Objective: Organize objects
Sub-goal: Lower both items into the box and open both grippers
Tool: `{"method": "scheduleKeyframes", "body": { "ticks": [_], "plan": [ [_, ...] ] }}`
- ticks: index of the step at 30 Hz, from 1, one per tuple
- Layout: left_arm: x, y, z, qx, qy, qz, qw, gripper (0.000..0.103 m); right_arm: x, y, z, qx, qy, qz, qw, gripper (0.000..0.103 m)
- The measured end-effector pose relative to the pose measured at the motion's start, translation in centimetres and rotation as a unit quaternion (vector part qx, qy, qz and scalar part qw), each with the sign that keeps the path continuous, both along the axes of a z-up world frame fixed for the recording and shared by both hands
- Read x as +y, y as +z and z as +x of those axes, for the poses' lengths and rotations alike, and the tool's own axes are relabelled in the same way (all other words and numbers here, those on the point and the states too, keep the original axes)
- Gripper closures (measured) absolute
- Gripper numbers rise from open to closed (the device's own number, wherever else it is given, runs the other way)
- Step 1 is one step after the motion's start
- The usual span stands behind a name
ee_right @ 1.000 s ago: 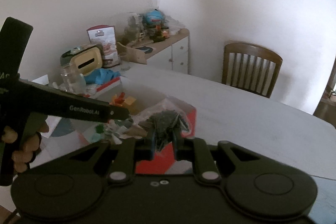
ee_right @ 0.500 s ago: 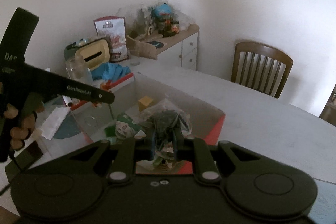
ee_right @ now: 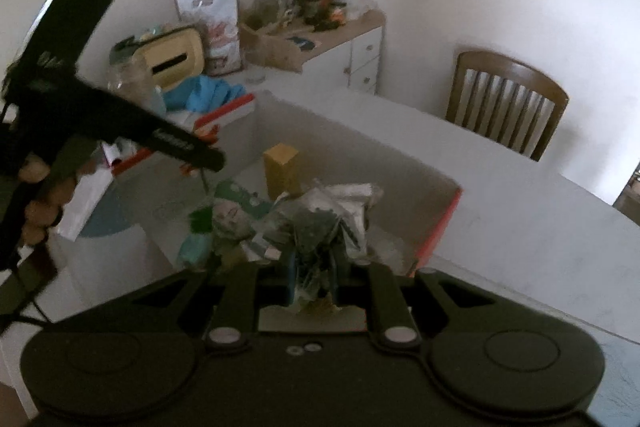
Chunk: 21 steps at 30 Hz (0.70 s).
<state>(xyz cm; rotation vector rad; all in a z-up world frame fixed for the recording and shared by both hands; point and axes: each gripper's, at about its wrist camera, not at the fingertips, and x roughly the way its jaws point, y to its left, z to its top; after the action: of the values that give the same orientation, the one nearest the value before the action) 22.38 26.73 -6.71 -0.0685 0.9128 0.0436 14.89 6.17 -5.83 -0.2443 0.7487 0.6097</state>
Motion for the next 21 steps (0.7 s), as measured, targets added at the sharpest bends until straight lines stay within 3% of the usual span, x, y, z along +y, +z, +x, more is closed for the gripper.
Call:
{"method": "scheduleKeyframes", "body": {
  "ticks": [8, 21],
  "plan": [
    [-1.0, -2.5, 2.0, 0.029, -0.021, 0.025, 0.9990, 0.064, 1.5, -1.9, 0.2, 0.012, 0.005, -0.023, 1.000, 0.089],
    [-2.0, -4.7, 2.4, 0.057, -0.032, 0.025, 0.9976, 0.063, 2.1, -2.7, 0.2, 0.033, 0.017, -0.025, 0.999, 0.083]
  ]
}}
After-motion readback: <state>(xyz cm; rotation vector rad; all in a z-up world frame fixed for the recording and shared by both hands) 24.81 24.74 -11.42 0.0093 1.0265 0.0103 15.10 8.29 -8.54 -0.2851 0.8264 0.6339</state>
